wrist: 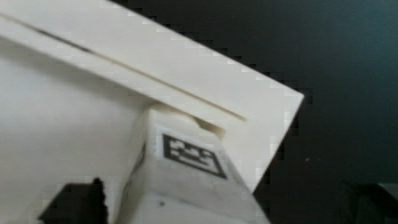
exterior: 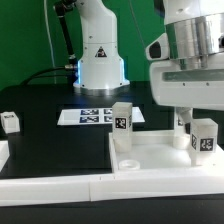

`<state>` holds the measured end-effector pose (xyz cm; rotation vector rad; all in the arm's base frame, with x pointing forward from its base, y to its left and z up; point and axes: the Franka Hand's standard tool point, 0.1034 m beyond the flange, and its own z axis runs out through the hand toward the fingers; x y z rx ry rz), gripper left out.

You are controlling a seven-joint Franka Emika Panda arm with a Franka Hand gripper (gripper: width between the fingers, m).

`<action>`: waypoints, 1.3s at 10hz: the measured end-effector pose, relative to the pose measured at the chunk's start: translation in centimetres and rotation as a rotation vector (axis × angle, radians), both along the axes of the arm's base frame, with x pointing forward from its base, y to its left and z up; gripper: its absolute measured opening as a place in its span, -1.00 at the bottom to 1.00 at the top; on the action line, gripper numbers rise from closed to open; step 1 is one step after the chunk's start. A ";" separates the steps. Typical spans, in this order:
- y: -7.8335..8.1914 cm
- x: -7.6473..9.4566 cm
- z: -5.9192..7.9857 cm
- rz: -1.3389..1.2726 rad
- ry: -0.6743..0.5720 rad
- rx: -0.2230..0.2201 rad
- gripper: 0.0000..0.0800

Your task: Assemble square table

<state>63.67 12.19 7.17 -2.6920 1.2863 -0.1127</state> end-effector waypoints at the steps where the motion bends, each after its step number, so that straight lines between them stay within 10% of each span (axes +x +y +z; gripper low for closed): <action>1: 0.0 -0.2 0.0 0.169 0.007 -0.044 0.62; 4: -0.1 -0.2 0.0 0.264 0.006 -0.069 0.55; 7: -0.5 -0.2 -0.1 0.199 0.013 -0.065 -0.24; 13: -1.6 -0.3 -0.4 -0.345 0.070 0.023 -0.25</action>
Offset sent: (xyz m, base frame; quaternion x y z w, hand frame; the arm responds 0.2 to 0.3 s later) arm 0.0000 0.0000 0.0000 0.0000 0.0000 0.0000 1.0000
